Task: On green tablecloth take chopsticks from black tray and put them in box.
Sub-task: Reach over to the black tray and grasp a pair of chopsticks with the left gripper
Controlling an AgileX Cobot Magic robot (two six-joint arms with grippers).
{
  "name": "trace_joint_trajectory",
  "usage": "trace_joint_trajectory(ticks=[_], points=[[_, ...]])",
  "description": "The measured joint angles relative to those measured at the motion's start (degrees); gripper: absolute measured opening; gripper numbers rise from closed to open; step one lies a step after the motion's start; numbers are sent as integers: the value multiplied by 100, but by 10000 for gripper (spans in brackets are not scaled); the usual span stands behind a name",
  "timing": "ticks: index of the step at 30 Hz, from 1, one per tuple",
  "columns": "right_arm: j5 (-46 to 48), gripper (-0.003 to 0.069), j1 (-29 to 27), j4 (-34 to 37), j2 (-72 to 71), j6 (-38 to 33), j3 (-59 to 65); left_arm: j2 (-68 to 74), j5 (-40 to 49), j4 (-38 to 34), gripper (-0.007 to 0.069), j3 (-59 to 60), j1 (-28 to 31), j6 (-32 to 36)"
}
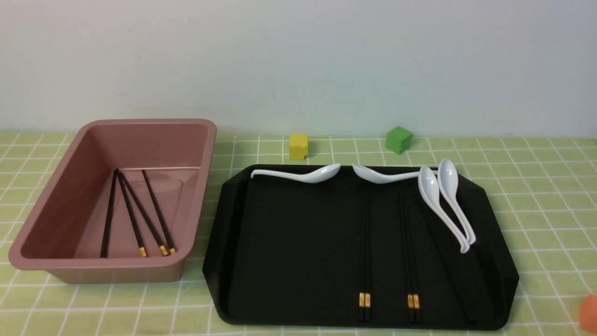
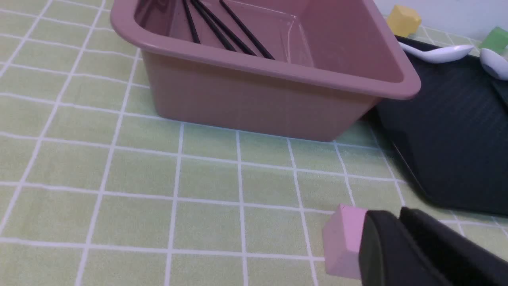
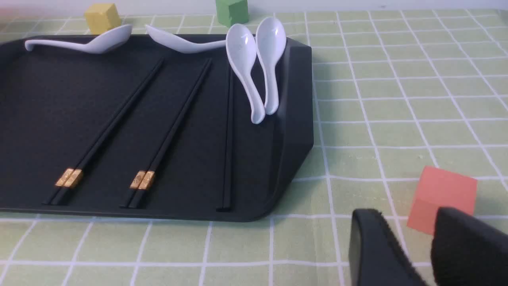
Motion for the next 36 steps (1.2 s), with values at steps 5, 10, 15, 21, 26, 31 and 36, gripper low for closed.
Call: trace_joint_trajectory(ticks=[5,10,15,21,26,31,36], points=[[0,240,0,0,0,0,0,0,0,0,71,0,0,0],[0,240,0,0,0,0,0,0,-37,216,76,0,0,15],[0,240,0,0,0,0,0,0,-109,751,81,0,0,21],[0,240,0,0,0,0,0,0,-109,909,89,0,0,21],[0,240,0,0,0,0,0,0,-330,301,93,0,0,-387],[0,240,0,0,0,0,0,0,-379,-2298,93,0,0,-2264],[0,240,0,0,0,0,0,0,-528,-4563,101,0,0,-3737]])
